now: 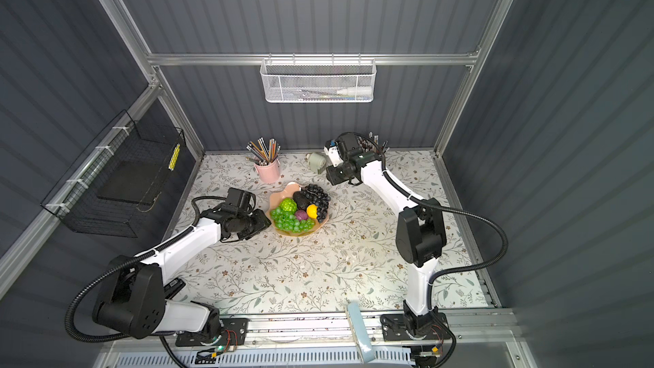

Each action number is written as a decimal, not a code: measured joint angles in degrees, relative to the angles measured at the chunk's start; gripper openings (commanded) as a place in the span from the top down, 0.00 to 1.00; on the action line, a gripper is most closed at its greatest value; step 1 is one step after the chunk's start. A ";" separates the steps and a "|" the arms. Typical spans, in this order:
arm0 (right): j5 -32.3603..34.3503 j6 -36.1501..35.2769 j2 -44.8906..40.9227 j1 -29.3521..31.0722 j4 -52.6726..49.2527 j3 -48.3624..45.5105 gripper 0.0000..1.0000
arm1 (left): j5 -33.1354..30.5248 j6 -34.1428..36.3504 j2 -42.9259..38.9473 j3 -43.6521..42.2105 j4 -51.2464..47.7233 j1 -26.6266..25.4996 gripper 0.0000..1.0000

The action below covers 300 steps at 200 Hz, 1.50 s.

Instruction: Place and organize the fake fruits in the fruit bowl

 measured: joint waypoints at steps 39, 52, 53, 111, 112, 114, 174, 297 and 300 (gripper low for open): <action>-0.13 1.03 1.16 0.74 0.94 -3.69 0.67 | 0.28 -0.02 1.40 0.00 0.92 0.02 0.61; -0.37 1.20 1.16 0.92 1.55 -4.17 0.67 | 0.48 0.15 2.08 0.02 1.07 0.02 0.65; -0.39 1.20 1.16 0.92 1.57 -4.17 0.67 | 0.52 0.13 2.19 0.04 1.11 0.02 0.65; -1.57 1.44 1.16 1.01 2.73 -6.40 0.69 | 2.43 1.53 6.03 0.52 1.95 0.46 0.80; -1.57 1.44 1.16 1.01 2.73 -6.43 0.69 | 2.45 1.55 6.05 0.55 1.97 0.48 0.81; -1.60 1.44 1.16 1.03 2.73 -6.51 0.68 | 2.51 1.66 6.14 0.61 2.05 0.50 0.81; -1.53 1.51 0.98 1.16 2.97 -9.81 0.69 | 5.07 4.26 6.86 1.81 2.86 1.36 0.69; -1.86 2.95 -1.62 3.08 4.17 -13.40 0.70 | 6.73 8.98 10.88 5.75 4.07 4.59 0.87; -1.92 2.99 -1.62 3.15 4.15 -13.44 0.70 | 6.86 8.94 11.06 5.86 4.24 4.66 0.87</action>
